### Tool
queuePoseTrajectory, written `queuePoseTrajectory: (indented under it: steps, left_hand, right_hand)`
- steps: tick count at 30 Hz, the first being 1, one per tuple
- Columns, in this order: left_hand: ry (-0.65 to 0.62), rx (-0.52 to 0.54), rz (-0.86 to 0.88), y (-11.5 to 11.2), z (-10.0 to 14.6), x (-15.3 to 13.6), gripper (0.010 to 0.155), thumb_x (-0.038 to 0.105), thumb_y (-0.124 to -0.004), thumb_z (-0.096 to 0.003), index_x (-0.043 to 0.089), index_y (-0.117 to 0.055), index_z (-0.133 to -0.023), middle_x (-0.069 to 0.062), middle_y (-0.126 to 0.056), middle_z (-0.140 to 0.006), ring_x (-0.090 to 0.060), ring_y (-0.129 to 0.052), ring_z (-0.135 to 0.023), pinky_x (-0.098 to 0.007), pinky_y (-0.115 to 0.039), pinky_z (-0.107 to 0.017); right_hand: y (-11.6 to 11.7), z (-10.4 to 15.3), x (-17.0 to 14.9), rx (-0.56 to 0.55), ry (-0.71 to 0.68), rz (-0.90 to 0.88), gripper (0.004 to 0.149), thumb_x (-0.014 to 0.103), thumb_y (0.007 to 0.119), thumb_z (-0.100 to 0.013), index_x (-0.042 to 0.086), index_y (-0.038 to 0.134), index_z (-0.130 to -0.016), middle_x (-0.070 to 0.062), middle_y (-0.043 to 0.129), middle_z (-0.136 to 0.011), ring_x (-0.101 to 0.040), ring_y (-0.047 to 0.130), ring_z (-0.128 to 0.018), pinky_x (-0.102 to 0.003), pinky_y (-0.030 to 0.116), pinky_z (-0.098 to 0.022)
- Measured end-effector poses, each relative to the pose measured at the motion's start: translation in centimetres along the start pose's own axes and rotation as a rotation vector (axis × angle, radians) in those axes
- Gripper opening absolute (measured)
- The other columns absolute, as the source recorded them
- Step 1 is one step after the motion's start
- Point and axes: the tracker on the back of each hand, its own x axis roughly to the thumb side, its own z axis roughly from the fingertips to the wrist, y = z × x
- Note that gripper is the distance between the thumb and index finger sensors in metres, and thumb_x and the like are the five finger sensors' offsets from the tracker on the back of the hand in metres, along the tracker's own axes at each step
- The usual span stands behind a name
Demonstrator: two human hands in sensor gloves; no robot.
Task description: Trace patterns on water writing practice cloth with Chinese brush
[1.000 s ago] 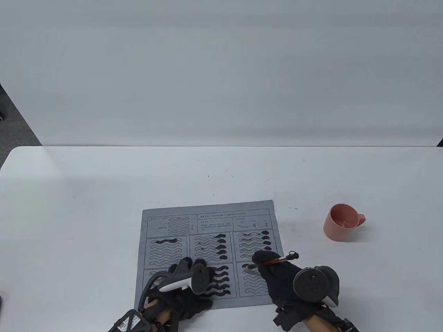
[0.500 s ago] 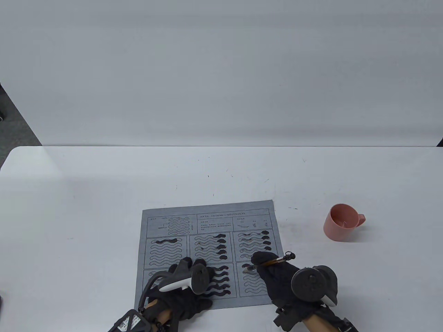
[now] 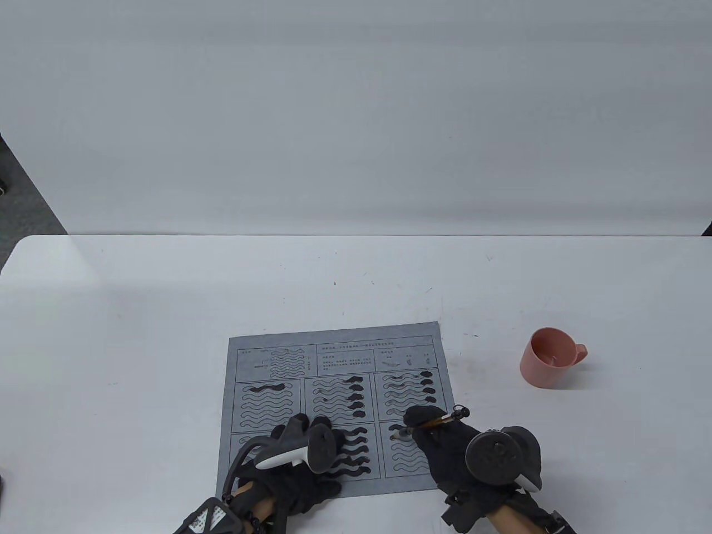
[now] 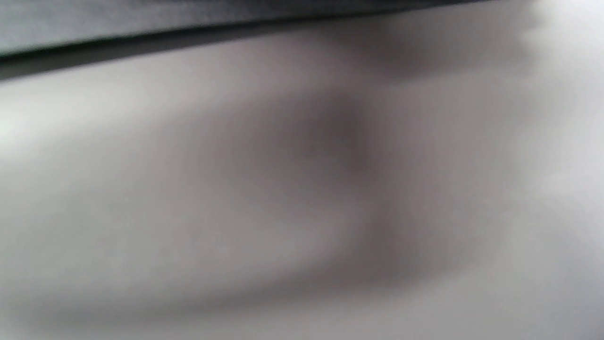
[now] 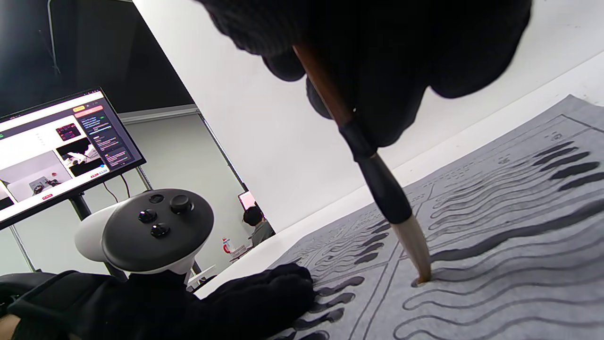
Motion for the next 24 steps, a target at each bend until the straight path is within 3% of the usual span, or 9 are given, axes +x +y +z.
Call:
queuePoseTrajectory:
  steps: [24]
  left_hand:
    - [0.0, -0.001, 0.0, 0.0, -0.01, 0.01, 0.085, 0.067, -0.046, -0.0441, 0.047, 0.019, -0.095, 0.011, 0.031, -0.103, -0.032, 0.028, -0.098, -0.06, 0.005, -0.074]
  right_hand:
    - [-0.24, -0.02, -0.14, -0.003, 0.008, 0.032, 0.041, 0.023, 0.068, -0.054, 0.008, 0.066, -0.092, -0.018, 0.085, -0.092, -0.041, 0.096, -0.075, -0.065, 0.073, -0.056]
